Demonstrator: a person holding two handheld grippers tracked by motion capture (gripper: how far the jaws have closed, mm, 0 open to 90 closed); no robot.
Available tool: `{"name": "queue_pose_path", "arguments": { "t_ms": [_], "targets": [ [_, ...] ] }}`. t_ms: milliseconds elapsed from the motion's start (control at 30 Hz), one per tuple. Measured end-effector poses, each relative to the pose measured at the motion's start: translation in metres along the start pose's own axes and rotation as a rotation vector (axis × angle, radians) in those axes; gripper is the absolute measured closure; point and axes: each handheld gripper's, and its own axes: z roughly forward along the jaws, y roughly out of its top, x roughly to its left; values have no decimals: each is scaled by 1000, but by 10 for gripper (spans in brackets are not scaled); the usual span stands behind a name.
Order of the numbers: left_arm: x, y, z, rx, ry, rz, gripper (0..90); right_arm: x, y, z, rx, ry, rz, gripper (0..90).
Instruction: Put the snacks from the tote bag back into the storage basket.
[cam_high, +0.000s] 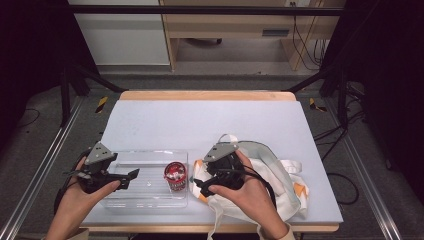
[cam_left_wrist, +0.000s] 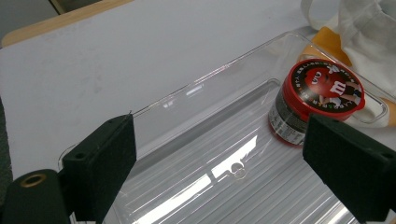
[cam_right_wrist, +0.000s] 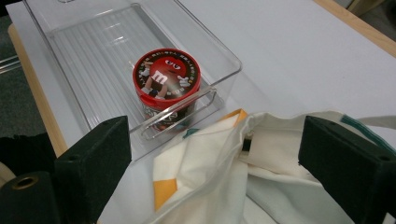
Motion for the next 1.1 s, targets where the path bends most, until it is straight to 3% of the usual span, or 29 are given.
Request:
{"name": "queue_pose_path", "arguments": {
  "t_ms": [767, 1100],
  "targets": [
    [-2, 0, 2, 5, -7, 1, 92, -29, -19, -35, -59, -93, 86, 83],
    [-2, -1, 4, 17, -3, 1, 88, -51, -30, -62, -113, -146, 151, 80]
  ]
}}
